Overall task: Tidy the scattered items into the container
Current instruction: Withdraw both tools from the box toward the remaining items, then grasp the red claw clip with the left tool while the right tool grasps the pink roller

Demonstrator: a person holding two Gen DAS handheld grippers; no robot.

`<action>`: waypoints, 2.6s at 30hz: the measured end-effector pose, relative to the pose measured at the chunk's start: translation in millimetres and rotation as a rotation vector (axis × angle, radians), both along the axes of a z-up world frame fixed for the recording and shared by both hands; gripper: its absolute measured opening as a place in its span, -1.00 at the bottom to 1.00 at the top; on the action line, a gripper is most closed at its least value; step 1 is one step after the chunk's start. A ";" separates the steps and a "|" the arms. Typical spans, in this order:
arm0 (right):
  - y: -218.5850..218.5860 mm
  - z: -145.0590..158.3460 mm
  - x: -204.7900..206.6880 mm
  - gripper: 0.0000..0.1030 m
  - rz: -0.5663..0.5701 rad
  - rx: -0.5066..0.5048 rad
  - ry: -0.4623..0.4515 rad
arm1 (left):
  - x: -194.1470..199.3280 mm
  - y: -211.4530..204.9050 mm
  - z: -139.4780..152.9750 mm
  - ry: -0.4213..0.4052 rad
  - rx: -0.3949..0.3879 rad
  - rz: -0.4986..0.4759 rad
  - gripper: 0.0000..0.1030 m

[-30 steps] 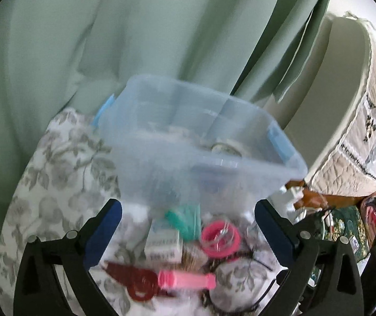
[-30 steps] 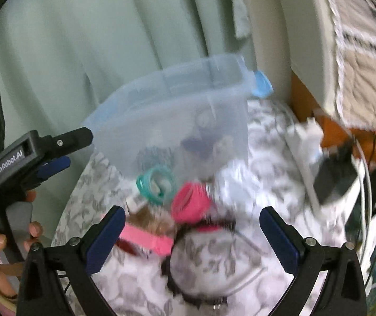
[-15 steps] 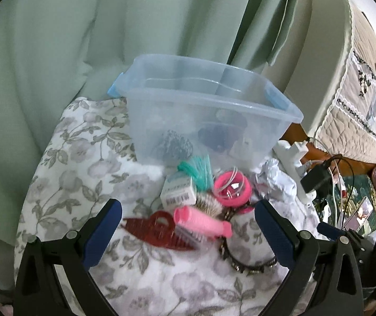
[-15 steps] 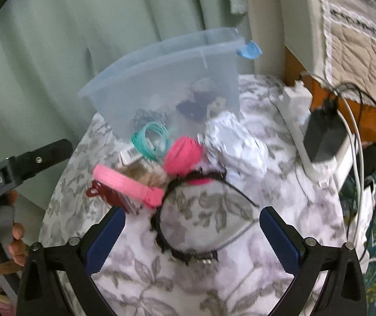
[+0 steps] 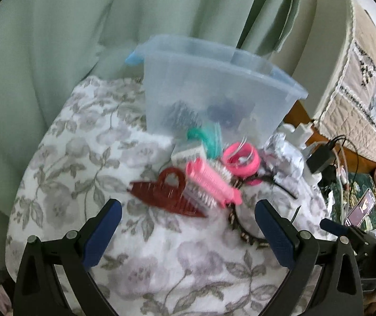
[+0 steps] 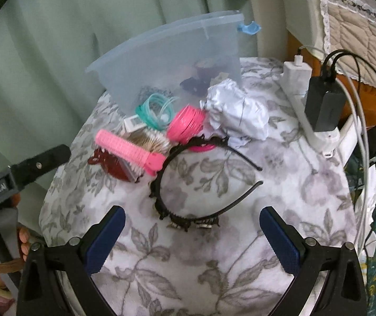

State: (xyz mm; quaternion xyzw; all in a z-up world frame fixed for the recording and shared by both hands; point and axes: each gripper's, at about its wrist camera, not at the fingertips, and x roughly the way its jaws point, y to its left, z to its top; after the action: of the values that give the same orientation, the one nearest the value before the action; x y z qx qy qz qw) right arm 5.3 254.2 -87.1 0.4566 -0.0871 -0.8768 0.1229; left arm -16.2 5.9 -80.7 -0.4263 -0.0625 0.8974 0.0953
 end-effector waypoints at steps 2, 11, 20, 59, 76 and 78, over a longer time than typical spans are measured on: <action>-0.6 -5.3 1.0 1.00 -0.003 0.000 -0.012 | 1.2 -3.8 -6.0 -0.010 -0.003 0.020 0.96; -17.5 -7.4 6.9 1.00 0.036 0.070 -0.021 | 4.7 -8.8 -18.1 0.009 -0.011 0.023 0.96; -33.8 -0.1 10.3 0.97 0.073 0.147 0.036 | -1.9 -26.3 -27.5 -0.026 0.062 0.069 0.96; -111.8 -14.7 -66.1 0.61 0.240 0.224 0.022 | -53.8 -50.7 -71.3 -0.145 0.154 0.112 -0.14; -132.7 -34.8 -97.9 -0.11 0.294 0.275 -0.007 | -61.9 -53.3 -73.5 -0.197 0.259 0.113 0.04; -126.5 -33.0 -99.3 -0.15 0.281 0.252 -0.011 | -63.2 -55.5 -74.2 -0.203 0.269 0.137 0.04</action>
State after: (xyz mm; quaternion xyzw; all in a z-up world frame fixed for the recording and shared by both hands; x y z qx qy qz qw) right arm -94.0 127.7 -120.1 0.4809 0.0873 -0.8524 0.1856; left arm -79.4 -49.7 -154.9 -0.4929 -0.2199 0.8377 0.0833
